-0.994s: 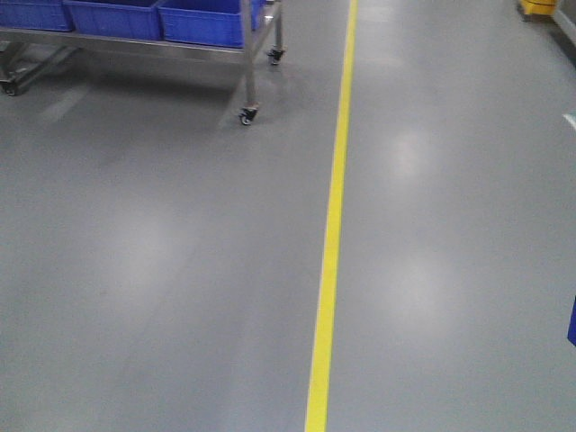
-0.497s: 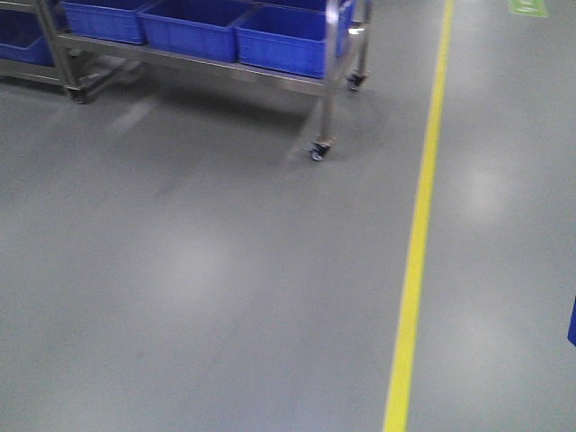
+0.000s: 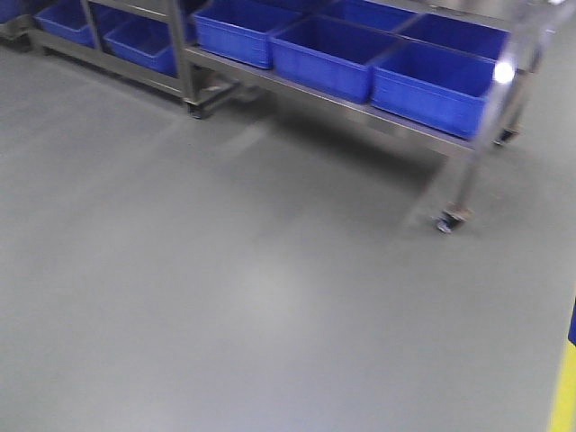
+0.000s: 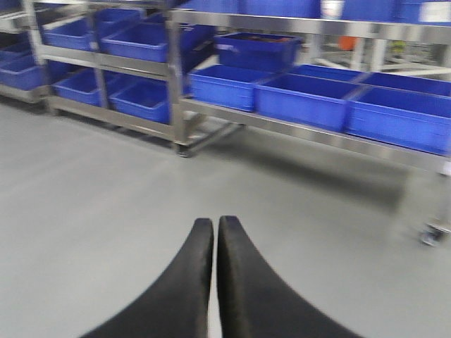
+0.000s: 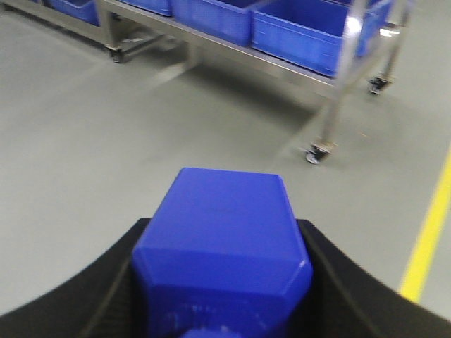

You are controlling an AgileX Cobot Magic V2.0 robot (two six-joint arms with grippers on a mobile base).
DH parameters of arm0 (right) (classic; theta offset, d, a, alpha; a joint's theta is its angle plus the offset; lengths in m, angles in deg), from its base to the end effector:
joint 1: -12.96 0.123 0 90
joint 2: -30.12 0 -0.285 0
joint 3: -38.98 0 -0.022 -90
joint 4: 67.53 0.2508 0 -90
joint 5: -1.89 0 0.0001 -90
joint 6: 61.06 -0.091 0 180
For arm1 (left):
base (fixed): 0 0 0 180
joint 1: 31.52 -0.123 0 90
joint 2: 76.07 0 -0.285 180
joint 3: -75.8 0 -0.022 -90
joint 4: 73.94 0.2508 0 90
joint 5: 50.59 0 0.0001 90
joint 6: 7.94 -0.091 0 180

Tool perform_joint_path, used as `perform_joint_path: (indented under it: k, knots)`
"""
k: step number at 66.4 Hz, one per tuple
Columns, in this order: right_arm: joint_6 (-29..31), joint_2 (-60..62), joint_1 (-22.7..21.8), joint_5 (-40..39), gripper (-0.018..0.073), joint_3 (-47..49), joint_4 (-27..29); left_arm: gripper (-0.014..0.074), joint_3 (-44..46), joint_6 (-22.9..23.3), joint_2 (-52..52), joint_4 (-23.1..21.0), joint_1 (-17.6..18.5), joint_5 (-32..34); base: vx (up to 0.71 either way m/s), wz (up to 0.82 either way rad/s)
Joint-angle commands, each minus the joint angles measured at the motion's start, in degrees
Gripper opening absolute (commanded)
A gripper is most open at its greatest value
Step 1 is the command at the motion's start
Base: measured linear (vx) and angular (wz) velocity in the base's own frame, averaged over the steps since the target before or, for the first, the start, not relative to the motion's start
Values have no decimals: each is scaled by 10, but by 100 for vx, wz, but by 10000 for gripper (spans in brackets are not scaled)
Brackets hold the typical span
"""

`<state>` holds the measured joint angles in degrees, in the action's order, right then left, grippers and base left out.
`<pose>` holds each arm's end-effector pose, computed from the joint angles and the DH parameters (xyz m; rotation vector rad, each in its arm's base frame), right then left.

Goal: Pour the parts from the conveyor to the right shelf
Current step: 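Drive between the shelf racks and turn toward the shelf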

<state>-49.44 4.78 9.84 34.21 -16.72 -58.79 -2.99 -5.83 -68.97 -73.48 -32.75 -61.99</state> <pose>0.0704 0.0036 0.2702 -0.0719 1.9705 -0.0034 0.0560 0.0013 0.1865 -0.0440 1.6975 -0.0042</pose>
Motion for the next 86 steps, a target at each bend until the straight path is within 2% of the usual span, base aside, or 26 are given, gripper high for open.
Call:
perform_joint_path:
  k: [1,86]
  knots:
    - [0,-6,-4,-43,-5,16,0,-6,11,5,-7,-5,3,42,71,57]
    - [0,-6,-4,-43,-5,16,1,-6,11,5,-7,-5,3,41,77,47]
